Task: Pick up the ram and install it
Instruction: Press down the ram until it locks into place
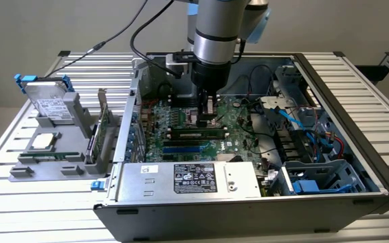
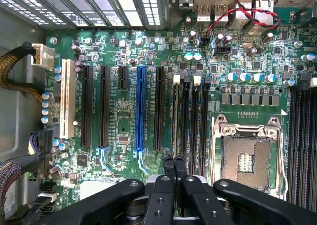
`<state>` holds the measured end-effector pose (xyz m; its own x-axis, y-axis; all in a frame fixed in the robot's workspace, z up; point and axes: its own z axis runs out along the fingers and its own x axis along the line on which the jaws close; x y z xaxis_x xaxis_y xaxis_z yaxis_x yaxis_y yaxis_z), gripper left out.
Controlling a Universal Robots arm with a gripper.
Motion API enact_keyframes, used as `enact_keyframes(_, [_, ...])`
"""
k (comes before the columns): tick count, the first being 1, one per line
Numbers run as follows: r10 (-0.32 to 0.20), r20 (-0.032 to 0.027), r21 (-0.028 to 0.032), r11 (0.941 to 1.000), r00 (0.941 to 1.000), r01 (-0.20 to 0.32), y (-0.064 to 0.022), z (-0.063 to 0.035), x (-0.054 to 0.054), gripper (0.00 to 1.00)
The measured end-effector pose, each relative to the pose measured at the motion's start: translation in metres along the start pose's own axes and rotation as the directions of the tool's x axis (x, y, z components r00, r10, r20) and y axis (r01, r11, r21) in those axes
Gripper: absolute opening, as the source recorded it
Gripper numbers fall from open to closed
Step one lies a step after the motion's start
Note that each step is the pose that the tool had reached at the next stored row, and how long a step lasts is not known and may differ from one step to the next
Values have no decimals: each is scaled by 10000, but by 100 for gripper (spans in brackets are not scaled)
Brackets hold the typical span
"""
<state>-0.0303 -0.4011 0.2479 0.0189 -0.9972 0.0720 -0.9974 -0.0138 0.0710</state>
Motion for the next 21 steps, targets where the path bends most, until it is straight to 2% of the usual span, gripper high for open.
enact_keyframes(8, [0, -1, 0, 10000, 10000, 0, 0, 4, 0, 10])
enact_keyframes(15, [0, -1, 0, 10000, 10000, 0, -6, 80, -6, 10])
enact_keyframes(21, [0, -2, 0, 10000, 10000, 0, -154, 81, -4, 10])
